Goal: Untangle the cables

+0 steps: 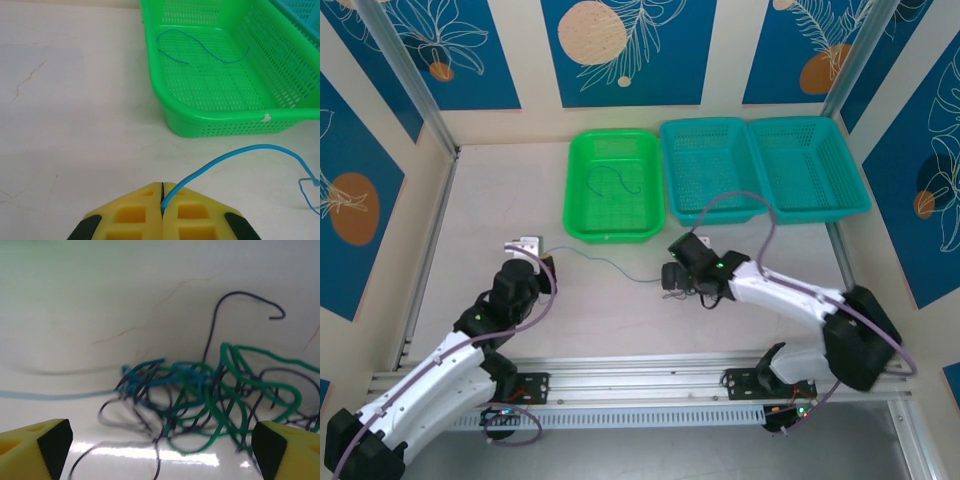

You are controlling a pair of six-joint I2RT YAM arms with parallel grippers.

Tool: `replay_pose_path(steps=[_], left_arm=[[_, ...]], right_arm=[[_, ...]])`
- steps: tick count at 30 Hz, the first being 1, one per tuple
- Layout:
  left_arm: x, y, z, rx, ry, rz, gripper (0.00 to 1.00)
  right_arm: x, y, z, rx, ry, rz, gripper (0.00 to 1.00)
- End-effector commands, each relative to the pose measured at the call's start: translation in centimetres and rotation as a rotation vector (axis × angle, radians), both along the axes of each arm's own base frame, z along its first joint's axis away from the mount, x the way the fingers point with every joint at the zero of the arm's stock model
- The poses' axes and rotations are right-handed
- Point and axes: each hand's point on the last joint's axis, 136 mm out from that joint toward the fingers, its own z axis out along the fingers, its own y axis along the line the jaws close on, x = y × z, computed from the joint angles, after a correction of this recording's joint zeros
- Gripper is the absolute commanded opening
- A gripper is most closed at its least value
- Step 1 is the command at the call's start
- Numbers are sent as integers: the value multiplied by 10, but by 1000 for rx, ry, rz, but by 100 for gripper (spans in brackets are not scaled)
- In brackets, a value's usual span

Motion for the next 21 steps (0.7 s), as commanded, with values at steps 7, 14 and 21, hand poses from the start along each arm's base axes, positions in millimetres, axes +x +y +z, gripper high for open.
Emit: replay_pose_path(steps=[7,14,21], left_arm=[[-19,67,0,142,62,290,0],[-28,81,-16,72,80,343,0],[-17,42,-29,-7,86,159,43]], right_arm=[[4,-41,-58,-136,130,-223,95],[10,-50,-39,-26,61,-149,26],[21,-25,-1,64,-25,3,0]])
